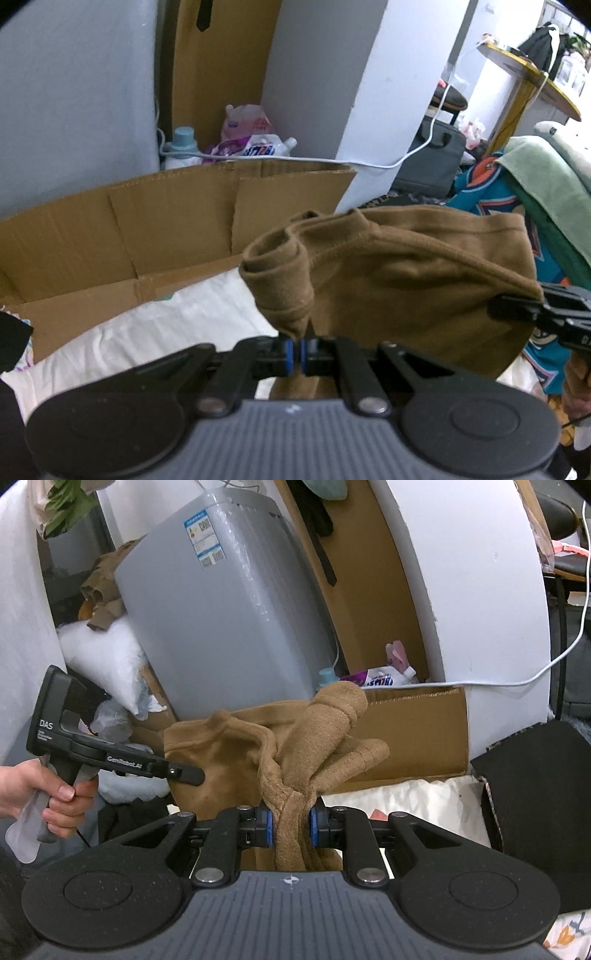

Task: Fold clothes
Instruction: 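Lift the brown shirt off the sheet with both tools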

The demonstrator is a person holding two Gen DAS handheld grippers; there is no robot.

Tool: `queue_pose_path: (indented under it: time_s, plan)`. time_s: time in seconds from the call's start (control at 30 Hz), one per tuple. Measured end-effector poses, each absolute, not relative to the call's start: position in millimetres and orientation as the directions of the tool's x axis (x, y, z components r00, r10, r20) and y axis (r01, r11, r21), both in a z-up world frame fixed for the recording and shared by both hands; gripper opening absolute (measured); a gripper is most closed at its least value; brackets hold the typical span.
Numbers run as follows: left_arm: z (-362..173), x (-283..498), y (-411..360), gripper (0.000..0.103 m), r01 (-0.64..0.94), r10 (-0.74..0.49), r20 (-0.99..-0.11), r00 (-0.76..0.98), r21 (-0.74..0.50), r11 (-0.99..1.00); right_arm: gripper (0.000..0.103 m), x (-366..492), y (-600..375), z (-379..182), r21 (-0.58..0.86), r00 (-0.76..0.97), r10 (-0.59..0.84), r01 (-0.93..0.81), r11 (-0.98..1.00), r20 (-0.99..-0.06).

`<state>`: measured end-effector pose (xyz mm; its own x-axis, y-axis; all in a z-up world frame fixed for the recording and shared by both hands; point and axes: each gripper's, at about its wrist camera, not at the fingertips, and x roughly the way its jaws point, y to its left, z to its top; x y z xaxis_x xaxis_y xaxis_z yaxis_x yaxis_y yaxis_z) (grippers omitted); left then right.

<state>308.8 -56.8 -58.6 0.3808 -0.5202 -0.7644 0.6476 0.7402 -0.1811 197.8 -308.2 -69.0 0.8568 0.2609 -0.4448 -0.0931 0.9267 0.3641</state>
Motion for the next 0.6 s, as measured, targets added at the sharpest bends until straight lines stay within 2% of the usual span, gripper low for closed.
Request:
queue_pose_path:
  time_s: [0.33, 0.6]
  plan:
    - [-29, 294, -104, 0.004, 0.612, -0.523, -0.742, 0.419, -0.194, 0.766, 0.017, 188, -351, -30, 0.321, 0.879, 0.239, -0.105, 0.941, -0.412]
    - [-6, 282, -151, 0.004, 0.636, -0.569, -0.704, 0.426, -0.214, 0.741, 0.017, 174, -400, -6, 0.333, 0.902, 0.159, -0.019, 0.943, -0.401]
